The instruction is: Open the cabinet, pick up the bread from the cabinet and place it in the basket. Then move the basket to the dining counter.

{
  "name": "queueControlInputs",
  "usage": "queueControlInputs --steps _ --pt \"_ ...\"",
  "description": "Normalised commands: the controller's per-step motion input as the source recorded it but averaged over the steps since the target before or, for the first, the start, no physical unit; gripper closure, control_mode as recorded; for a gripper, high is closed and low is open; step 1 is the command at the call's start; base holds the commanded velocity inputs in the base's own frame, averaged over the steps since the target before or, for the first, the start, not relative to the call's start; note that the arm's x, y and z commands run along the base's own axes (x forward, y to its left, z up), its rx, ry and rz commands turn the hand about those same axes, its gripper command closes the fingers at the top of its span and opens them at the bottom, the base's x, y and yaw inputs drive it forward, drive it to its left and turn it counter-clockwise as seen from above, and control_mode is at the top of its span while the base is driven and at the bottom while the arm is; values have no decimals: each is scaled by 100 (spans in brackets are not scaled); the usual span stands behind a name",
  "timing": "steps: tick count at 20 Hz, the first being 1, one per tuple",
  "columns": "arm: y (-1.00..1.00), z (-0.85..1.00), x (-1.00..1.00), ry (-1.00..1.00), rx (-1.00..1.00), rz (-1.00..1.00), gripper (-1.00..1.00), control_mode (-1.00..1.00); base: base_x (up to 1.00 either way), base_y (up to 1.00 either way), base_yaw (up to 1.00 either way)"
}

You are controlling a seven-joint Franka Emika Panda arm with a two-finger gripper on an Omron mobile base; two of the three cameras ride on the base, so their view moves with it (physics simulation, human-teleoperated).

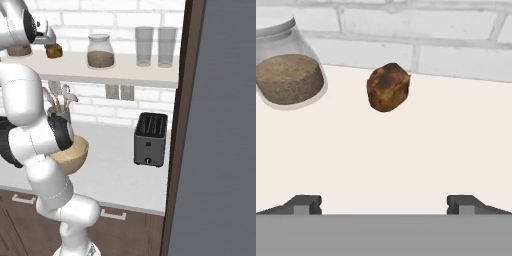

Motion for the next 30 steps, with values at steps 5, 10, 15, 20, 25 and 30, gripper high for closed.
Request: queueControlInputs --steps 5,10,15,20,25,30 --pt "2 -27 15 -4 -2 -7 -100 -100 0 0 0" --pt "0 -25 13 0 -5 -9 -100 -100 0 0 0" --pt "5 0 36 0 -3 -12 -100 -100 0 0 0" --pt "30 0 32 -1 0 -10 -100 -100 0 0 0" --pt "26 0 34 -1 0 -1 -100 -100 0 0 0" --pt "9 0 40 0 0 0 -100 -100 0 0 0"
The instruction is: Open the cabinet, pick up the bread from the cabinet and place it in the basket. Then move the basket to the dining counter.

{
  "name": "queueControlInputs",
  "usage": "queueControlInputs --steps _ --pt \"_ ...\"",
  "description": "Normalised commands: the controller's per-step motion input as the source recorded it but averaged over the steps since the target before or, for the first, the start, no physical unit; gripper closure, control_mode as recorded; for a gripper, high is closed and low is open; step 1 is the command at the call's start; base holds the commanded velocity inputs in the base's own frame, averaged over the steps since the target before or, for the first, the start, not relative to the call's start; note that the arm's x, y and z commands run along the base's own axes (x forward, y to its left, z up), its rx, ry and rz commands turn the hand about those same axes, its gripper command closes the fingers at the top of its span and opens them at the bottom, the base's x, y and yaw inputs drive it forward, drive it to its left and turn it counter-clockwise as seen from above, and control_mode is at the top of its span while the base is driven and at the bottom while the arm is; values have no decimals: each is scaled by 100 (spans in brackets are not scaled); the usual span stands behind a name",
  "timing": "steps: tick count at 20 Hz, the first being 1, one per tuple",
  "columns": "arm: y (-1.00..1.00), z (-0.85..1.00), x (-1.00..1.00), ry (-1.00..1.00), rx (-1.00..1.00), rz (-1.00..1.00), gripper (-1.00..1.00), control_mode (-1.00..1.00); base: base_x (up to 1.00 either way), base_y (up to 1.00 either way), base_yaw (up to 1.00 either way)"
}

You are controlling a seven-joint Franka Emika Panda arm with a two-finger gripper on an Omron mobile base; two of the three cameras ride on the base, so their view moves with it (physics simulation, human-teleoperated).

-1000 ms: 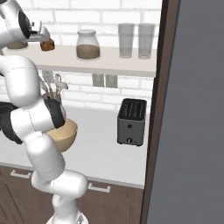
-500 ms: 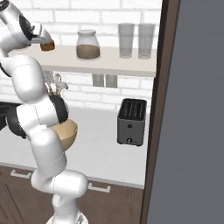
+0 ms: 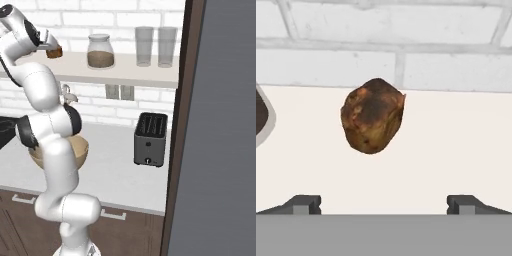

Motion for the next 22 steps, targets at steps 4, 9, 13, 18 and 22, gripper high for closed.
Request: queueControlInputs --steps 4,9,13,18,22 --pt "0 0 36 0 0 0 -100 -100 0 0 0" --pt "0 0 34 0 0 0 -100 -100 0 0 0" --pt "9 0 30 0 0 0 -100 -100 0 0 0" --pt "16 0 23 0 0 0 -100 -100 0 0 0" --pt "1 0 24 0 0 0 -100 -100 0 0 0"
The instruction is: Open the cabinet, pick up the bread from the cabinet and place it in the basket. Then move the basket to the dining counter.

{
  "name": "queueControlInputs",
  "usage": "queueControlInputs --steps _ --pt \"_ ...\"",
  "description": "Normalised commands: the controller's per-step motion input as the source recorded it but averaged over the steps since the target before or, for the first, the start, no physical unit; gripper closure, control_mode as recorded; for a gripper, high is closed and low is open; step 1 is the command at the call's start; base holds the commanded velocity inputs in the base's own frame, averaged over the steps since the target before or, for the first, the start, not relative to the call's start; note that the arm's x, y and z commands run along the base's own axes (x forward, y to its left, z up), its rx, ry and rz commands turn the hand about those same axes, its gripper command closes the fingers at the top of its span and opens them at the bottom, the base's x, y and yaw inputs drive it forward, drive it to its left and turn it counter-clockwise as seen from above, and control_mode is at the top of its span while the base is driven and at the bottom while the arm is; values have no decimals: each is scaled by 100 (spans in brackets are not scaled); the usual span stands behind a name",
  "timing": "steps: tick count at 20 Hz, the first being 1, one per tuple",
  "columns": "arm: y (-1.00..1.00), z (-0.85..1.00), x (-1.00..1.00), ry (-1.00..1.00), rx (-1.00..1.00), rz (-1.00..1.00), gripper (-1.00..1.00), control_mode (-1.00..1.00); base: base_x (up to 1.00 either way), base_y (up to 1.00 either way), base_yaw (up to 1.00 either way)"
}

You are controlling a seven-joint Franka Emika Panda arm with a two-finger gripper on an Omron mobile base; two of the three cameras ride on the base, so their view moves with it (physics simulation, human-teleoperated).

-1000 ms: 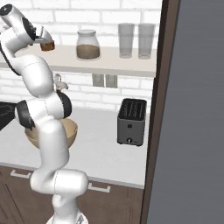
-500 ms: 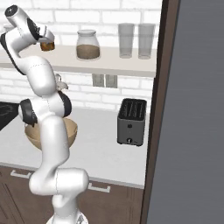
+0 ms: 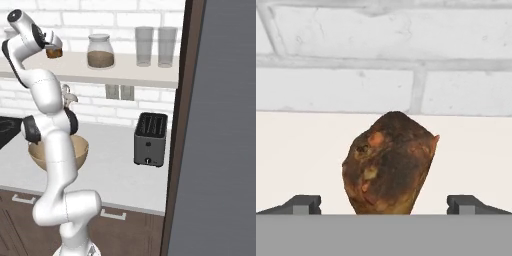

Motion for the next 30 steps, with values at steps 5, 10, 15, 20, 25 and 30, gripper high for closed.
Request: queueControlInputs --steps 5,10,15,20,25,30 --pt "0 0 15 0 0 0 -100 -100 0 0 0" --pt "0 0 20 0 0 0 -100 -100 0 0 0" --pt "0 0 25 0 0 0 -100 -100 0 0 0" --pt "0 0 17 0 0 0 -100 -100 0 0 0" --pt "0 0 15 0 0 0 100 -100 0 0 0" --pt "0 0 -1 0 0 0 100 -100 0 0 0"
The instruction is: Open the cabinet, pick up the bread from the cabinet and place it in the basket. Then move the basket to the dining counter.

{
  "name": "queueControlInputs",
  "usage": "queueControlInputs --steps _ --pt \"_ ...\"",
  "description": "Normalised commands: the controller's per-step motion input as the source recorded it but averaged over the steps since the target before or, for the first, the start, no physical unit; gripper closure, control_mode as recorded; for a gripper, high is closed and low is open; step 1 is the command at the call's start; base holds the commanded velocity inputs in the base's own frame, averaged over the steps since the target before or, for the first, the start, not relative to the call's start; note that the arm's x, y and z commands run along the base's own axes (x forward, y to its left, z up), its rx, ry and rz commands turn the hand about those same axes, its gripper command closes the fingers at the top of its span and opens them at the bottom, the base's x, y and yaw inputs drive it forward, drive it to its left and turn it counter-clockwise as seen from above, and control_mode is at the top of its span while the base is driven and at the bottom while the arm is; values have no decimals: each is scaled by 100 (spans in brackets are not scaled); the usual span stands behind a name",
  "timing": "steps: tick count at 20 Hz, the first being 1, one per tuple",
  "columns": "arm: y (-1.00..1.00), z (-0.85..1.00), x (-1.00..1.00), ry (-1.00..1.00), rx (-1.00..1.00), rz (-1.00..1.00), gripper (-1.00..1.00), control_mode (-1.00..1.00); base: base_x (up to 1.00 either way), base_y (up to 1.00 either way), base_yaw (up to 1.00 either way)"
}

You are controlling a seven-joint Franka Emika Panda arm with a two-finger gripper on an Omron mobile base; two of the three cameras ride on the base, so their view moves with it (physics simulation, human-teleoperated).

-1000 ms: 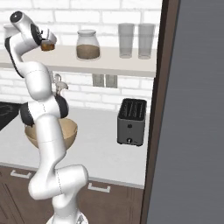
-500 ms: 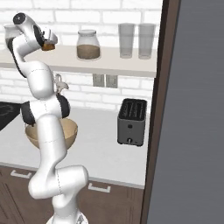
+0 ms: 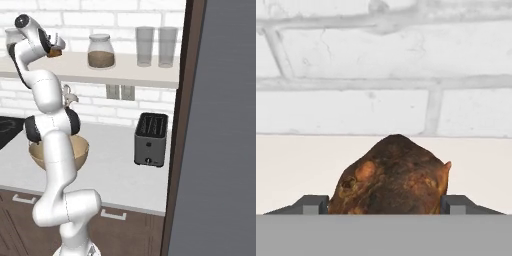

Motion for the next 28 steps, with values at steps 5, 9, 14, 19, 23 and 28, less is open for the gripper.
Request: queueControlInputs --steps 5,9,14,19,23,28 --pt "-3 0 -83 -2 0 -6 100 -100 0 0 0" --pt "-7 -37 -100 -20 0 -5 100 -100 0 0 0" --pt "-28 -70 -100 -34 2 -3 100 -100 0 0 0" --pt "-66 -8 -100 -16 23 -3 100 -100 0 0 0" --pt "-54 0 -100 -9 26 0 100 -100 0 0 0" --pt "-37 -13 -100 -3 22 0 100 -100 0 0 0"
